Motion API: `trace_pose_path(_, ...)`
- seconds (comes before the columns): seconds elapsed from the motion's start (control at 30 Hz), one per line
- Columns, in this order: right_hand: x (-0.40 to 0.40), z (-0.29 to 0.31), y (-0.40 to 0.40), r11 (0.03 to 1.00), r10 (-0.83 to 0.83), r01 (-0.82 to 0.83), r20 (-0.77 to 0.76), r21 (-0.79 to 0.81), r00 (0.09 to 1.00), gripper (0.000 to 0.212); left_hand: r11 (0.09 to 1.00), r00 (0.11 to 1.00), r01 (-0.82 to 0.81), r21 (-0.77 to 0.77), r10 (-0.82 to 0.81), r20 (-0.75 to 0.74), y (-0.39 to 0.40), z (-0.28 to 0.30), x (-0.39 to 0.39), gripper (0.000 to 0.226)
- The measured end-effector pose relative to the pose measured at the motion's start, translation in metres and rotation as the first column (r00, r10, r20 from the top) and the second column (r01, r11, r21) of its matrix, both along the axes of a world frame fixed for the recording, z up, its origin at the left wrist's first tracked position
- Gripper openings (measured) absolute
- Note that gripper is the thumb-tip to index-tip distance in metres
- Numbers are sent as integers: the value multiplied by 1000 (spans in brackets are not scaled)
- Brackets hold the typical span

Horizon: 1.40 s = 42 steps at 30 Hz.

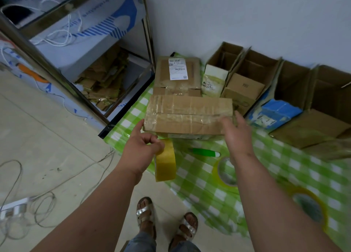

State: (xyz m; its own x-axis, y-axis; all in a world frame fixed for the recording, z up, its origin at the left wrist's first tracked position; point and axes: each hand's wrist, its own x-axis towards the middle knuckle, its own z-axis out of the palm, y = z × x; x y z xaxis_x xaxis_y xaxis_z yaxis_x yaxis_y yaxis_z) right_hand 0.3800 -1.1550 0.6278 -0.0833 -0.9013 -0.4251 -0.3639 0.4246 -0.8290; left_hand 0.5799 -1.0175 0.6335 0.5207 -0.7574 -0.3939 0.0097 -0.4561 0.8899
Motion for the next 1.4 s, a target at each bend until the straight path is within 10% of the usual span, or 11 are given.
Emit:
trace_pose_path(0.2,-14,13,15,985,-121,86,242,152,963,22,997,994,-71,-26,73,84,9,7,-9,25)
trace_pose_path(0.4,-37,31,14,912,-286,135,364,388,886,75,999,981,-24,-41,31,191,21,13,-19,20)
trace_pose_path(0.57,-49,39,20,865,-275,10,457,502,846,33,996,948,51,-78,-24,317,22,29,-22,23)
trace_pose_path(0.73,-65,41,31,746,-278,-221,595,628,754,45,989,925,115,-90,-73,372,14,37,-24,23)
trace_pose_path(1.1,-89,35,23,976,-134,-46,750,214,648,93,967,945,233,-105,-199,261,-2,32,-16,33)
trace_pose_path(1.4,-101,12,11,995,95,-84,357,-46,929,106,948,949,311,-66,-305,77,-43,27,-29,31)
